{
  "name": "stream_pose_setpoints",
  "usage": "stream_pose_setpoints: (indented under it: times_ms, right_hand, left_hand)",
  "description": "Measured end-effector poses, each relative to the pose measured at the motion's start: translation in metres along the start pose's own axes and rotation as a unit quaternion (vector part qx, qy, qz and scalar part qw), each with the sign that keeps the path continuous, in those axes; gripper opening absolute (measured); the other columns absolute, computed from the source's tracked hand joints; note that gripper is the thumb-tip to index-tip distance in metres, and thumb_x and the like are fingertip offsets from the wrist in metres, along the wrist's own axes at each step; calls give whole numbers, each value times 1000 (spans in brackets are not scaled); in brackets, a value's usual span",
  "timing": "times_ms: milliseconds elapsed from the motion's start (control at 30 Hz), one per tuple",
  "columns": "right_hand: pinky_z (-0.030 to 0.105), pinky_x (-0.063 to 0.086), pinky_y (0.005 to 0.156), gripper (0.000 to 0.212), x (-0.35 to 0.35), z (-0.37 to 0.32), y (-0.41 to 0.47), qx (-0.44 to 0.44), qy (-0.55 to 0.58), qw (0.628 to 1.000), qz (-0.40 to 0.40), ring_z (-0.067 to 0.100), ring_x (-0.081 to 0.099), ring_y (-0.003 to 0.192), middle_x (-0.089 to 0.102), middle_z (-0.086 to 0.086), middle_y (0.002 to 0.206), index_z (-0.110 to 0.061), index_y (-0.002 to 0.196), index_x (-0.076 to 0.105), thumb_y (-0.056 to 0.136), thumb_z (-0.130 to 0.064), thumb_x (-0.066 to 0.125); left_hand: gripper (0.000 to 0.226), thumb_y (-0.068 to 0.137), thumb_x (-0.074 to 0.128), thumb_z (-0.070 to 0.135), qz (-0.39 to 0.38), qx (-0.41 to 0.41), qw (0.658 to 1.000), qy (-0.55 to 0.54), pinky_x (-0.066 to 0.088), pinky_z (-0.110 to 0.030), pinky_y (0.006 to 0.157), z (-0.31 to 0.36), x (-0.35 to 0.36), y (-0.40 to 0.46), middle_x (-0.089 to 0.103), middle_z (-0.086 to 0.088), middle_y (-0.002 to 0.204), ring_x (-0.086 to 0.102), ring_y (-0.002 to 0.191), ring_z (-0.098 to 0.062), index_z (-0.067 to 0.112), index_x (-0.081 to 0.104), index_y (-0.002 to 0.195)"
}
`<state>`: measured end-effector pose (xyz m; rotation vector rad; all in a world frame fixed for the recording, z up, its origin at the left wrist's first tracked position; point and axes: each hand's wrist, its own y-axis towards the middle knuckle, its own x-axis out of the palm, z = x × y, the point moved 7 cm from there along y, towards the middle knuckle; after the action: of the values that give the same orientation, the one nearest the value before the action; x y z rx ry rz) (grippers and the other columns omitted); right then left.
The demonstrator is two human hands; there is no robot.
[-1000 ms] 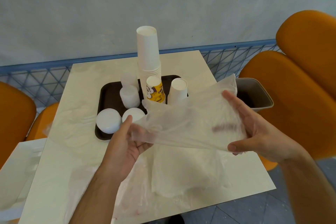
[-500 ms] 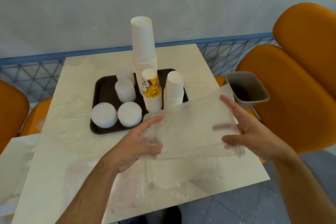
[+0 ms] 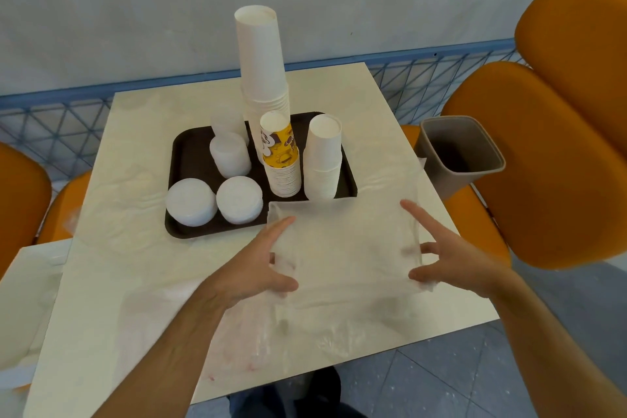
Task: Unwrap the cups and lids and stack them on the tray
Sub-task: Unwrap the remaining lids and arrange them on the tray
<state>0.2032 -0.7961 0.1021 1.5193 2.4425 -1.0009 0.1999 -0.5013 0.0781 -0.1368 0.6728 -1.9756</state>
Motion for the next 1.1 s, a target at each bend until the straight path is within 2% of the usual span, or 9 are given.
stream_pose_setpoints:
  times_ms: [67, 133, 267, 367, 500, 633, 800, 933, 1100]
  right_hand:
    - [32, 62, 77, 112, 3, 13, 6, 15, -44, 999, 8, 24, 52, 128, 4, -24, 165, -55, 151, 10, 81, -4, 82]
    - [41, 57, 97, 107, 1, 19, 12, 20, -120, 991, 63, 28, 39, 143, -1, -17, 168, -45, 157, 10, 83, -13, 82]
    - [42, 29, 118, 75, 10, 7, 17, -25, -212, 951, 222, 28, 26, 148, 21, -2, 165, -31, 154, 32, 92, -20, 72]
    - [35, 31, 115, 60, 56, 1, 30, -73, -273, 947, 156, 26, 30, 143, 33, 0, 159, -28, 150, 42, 95, -22, 66]
    - [40, 30, 116, 66, 91, 29, 50, -11, -345, 936, 60, 27, 18, 150, 17, -3, 166, -31, 155, 30, 97, -33, 60]
    - [41, 29, 117, 63, 97, 37, 54, -5, -349, 935, 53, 28, 17, 150, 16, -3, 166, -31, 154, 30, 97, -33, 56]
    - [42, 28, 118, 64, 98, 35, 54, 0, -358, 933, 42, 28, 16, 150, 14, -2, 167, -31, 155, 29, 97, -34, 57]
    - [42, 28, 118, 65, 97, 24, 61, -25, -364, 929, 52, 28, 16, 151, 15, 1, 167, -28, 155, 31, 97, -34, 59]
    - [44, 26, 119, 77, 97, 24, 73, -13, -368, 930, 15, 29, 12, 152, 12, 1, 167, -32, 156, 27, 91, -37, 69]
  left_hand:
    - [116, 70, 86, 5, 2, -12, 998, 62, 50, -25, 96, -10, 8, 4, 9, 26, 155, 37, 130, -17, 49, 17, 152]
    - [123, 67, 86, 7, 8, -16, 993, 113, 40, -34, 112, -18, 15, 10, 2, 23, 162, 31, 141, -19, 44, 8, 155]
    - [130, 65, 87, 9, 2, -36, 989, 145, 34, -39, 117, -28, 26, 21, -3, 18, 164, 19, 149, -16, 39, 1, 157]
    - [128, 68, 87, 8, -1, -49, 985, 168, 27, -29, 117, -30, 31, 27, -4, 15, 164, 12, 151, -15, 34, -1, 158]
    - [126, 70, 85, 8, -3, -59, 980, 189, 26, -24, 112, -35, 34, 30, -6, 11, 165, 9, 151, -14, 30, -2, 158]
    - [110, 79, 81, 14, 13, -71, 984, 163, 53, -11, 71, -34, 32, 30, 3, 8, 162, 42, 128, -18, 32, 6, 158]
    - [60, 88, 70, 25, 244, 13, 901, 360, 44, -28, 101, 9, 13, 19, 27, -2, 141, 39, 124, -19, 27, 42, 141]
    - [61, 88, 65, 22, 121, 88, 880, 451, 32, -33, 108, 20, 62, 38, 30, 1, 147, 29, 134, -20, 30, 41, 143]
    - [92, 87, 68, 25, -10, -17, 856, 517, 10, -43, 122, -22, 79, 65, -5, -3, 166, -4, 152, -30, 34, 9, 157]
